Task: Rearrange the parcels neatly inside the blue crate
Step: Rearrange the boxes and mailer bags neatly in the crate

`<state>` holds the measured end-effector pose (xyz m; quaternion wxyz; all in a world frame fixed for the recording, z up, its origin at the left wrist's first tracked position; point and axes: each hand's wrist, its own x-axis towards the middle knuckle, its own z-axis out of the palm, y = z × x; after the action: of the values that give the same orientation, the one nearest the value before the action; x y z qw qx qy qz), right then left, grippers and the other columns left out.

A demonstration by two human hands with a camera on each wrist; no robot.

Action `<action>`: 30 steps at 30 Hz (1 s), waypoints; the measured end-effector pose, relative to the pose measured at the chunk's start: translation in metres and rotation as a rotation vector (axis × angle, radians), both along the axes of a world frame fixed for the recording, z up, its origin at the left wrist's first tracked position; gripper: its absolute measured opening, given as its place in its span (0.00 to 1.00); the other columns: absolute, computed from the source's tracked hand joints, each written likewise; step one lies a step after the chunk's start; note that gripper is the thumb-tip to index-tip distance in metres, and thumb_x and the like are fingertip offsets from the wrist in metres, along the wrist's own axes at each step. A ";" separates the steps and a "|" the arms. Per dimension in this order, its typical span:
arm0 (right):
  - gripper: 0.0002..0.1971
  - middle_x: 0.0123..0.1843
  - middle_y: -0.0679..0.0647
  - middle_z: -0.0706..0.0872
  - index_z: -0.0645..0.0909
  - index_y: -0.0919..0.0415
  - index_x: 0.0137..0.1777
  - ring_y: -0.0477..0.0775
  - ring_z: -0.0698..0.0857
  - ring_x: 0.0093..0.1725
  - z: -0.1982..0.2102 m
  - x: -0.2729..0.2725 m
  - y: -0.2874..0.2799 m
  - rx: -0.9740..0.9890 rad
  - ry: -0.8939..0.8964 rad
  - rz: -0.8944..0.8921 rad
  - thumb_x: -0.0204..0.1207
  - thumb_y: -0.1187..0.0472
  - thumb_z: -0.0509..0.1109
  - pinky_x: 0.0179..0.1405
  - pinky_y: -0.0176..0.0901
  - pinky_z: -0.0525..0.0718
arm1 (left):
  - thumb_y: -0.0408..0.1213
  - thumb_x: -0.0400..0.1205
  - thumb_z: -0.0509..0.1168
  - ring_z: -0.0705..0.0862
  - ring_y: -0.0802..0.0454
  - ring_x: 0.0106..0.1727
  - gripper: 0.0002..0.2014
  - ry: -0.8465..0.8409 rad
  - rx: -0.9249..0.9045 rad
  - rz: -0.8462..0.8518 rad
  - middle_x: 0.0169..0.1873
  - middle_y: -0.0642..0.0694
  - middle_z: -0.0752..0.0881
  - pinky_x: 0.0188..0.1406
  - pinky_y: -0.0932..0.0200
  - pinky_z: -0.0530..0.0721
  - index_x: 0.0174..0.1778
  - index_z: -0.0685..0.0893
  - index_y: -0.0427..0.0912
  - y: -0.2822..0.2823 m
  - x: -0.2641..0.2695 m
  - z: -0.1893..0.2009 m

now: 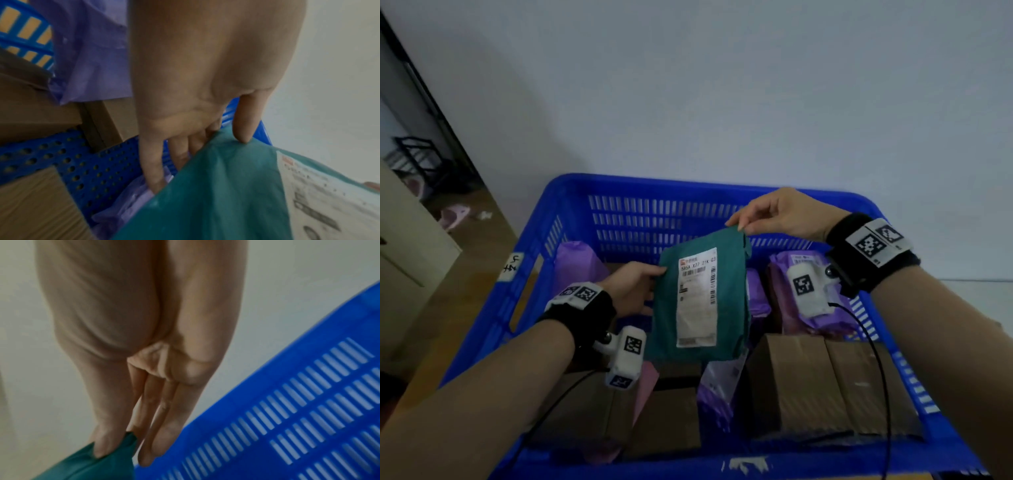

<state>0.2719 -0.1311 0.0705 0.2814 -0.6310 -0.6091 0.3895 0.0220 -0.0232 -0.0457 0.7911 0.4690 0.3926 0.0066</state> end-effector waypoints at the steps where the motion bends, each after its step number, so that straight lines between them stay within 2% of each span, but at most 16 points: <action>1: 0.09 0.54 0.52 0.89 0.85 0.60 0.42 0.35 0.87 0.53 -0.002 0.005 0.000 0.009 -0.002 -0.031 0.75 0.74 0.70 0.57 0.28 0.81 | 0.39 0.83 0.57 0.81 0.42 0.56 0.14 -0.029 0.016 0.012 0.56 0.41 0.84 0.53 0.46 0.80 0.61 0.81 0.45 0.002 0.000 0.004; 3: 0.10 0.52 0.50 0.89 0.85 0.61 0.42 0.31 0.86 0.52 -0.007 0.014 -0.001 0.040 0.032 -0.099 0.75 0.76 0.69 0.54 0.25 0.81 | 0.35 0.82 0.59 0.82 0.43 0.56 0.13 -0.071 0.029 0.044 0.57 0.40 0.85 0.56 0.45 0.81 0.60 0.83 0.46 0.007 0.000 0.011; 5: 0.10 0.44 0.44 0.92 0.85 0.62 0.41 0.33 0.88 0.45 -0.012 0.020 -0.002 0.056 0.112 -0.184 0.75 0.77 0.68 0.49 0.25 0.84 | 0.31 0.82 0.61 0.84 0.45 0.52 0.11 -0.085 0.063 0.080 0.53 0.42 0.87 0.54 0.46 0.82 0.57 0.83 0.47 0.010 0.002 0.019; 7: 0.10 0.37 0.43 0.92 0.85 0.64 0.41 0.36 0.88 0.39 -0.017 0.023 -0.002 0.059 0.167 -0.250 0.76 0.78 0.67 0.46 0.26 0.86 | 0.30 0.82 0.62 0.85 0.46 0.51 0.13 -0.079 0.127 0.099 0.52 0.43 0.87 0.52 0.47 0.83 0.59 0.83 0.45 0.011 0.003 0.029; 9: 0.10 0.35 0.45 0.92 0.84 0.65 0.42 0.39 0.89 0.37 -0.021 0.023 -0.002 0.081 0.214 -0.309 0.76 0.78 0.66 0.45 0.29 0.87 | 0.29 0.81 0.64 0.86 0.45 0.52 0.15 -0.064 0.192 0.103 0.55 0.44 0.87 0.50 0.49 0.85 0.63 0.81 0.45 0.012 0.003 0.035; 12: 0.10 0.42 0.52 0.90 0.83 0.64 0.50 0.49 0.88 0.40 -0.025 0.018 -0.001 0.086 0.263 -0.424 0.77 0.77 0.66 0.43 0.37 0.90 | 0.28 0.80 0.65 0.86 0.46 0.50 0.15 -0.041 0.247 0.164 0.55 0.43 0.87 0.45 0.52 0.84 0.63 0.80 0.45 0.015 0.005 0.037; 14: 0.13 0.47 0.57 0.88 0.79 0.60 0.60 0.55 0.87 0.41 -0.028 0.014 -0.001 -0.005 0.268 -0.492 0.78 0.72 0.68 0.42 0.43 0.90 | 0.28 0.80 0.66 0.86 0.45 0.48 0.16 -0.026 0.254 0.239 0.55 0.42 0.86 0.44 0.52 0.84 0.63 0.80 0.43 0.017 0.008 0.035; 15: 0.13 0.49 0.59 0.87 0.78 0.58 0.61 0.57 0.87 0.41 -0.030 0.013 -0.001 -0.074 0.263 -0.515 0.78 0.68 0.69 0.43 0.46 0.89 | 0.27 0.80 0.66 0.86 0.46 0.47 0.16 -0.019 0.243 0.279 0.55 0.41 0.86 0.43 0.52 0.84 0.63 0.79 0.42 0.017 0.009 0.032; 17: 0.07 0.51 0.60 0.87 0.80 0.57 0.55 0.59 0.87 0.41 -0.039 0.012 -0.001 -0.193 0.249 -0.537 0.79 0.58 0.70 0.49 0.53 0.88 | 0.26 0.80 0.66 0.86 0.47 0.45 0.15 -0.009 0.211 0.344 0.54 0.40 0.85 0.39 0.53 0.83 0.62 0.79 0.41 0.015 0.012 0.026; 19: 0.09 0.51 0.59 0.87 0.83 0.59 0.51 0.58 0.86 0.40 -0.049 0.011 -0.002 -0.245 0.220 -0.556 0.78 0.53 0.70 0.51 0.53 0.87 | 0.25 0.80 0.65 0.85 0.47 0.44 0.14 -0.006 0.179 0.380 0.55 0.40 0.84 0.37 0.54 0.82 0.61 0.78 0.40 0.011 0.014 0.019; 23: 0.15 0.42 0.56 0.86 0.81 0.64 0.62 0.53 0.84 0.36 -0.066 0.009 -0.005 -0.363 0.088 -0.547 0.77 0.60 0.72 0.42 0.47 0.88 | 0.24 0.81 0.64 0.85 0.47 0.47 0.15 0.040 0.123 0.318 0.58 0.39 0.84 0.38 0.53 0.84 0.62 0.78 0.39 0.001 0.020 0.003; 26: 0.18 0.40 0.58 0.86 0.78 0.65 0.65 0.51 0.87 0.34 -0.078 0.009 -0.007 -0.478 -0.038 -0.483 0.75 0.64 0.74 0.41 0.47 0.87 | 0.27 0.81 0.65 0.84 0.46 0.54 0.17 0.134 0.119 0.263 0.60 0.42 0.84 0.42 0.54 0.83 0.66 0.79 0.38 -0.006 0.027 -0.010; 28: 0.16 0.35 0.58 0.86 0.79 0.65 0.60 0.50 0.87 0.31 -0.087 0.012 -0.007 -0.534 -0.113 -0.451 0.74 0.68 0.74 0.37 0.43 0.87 | 0.29 0.81 0.67 0.82 0.46 0.54 0.16 0.202 0.152 0.307 0.58 0.41 0.83 0.47 0.53 0.81 0.64 0.79 0.35 -0.008 0.035 -0.018; 30: 0.11 0.34 0.58 0.86 0.80 0.64 0.53 0.52 0.86 0.34 -0.093 0.014 -0.006 -0.596 -0.157 -0.439 0.72 0.70 0.75 0.37 0.43 0.88 | 0.30 0.79 0.69 0.82 0.46 0.54 0.15 0.251 0.186 0.356 0.59 0.39 0.84 0.49 0.54 0.81 0.61 0.80 0.32 -0.006 0.045 -0.025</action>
<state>0.2862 -0.1372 -0.0230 0.1148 -0.8285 -0.3391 0.4307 0.0670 -0.0295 -0.0702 0.6759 0.4603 0.5621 0.1239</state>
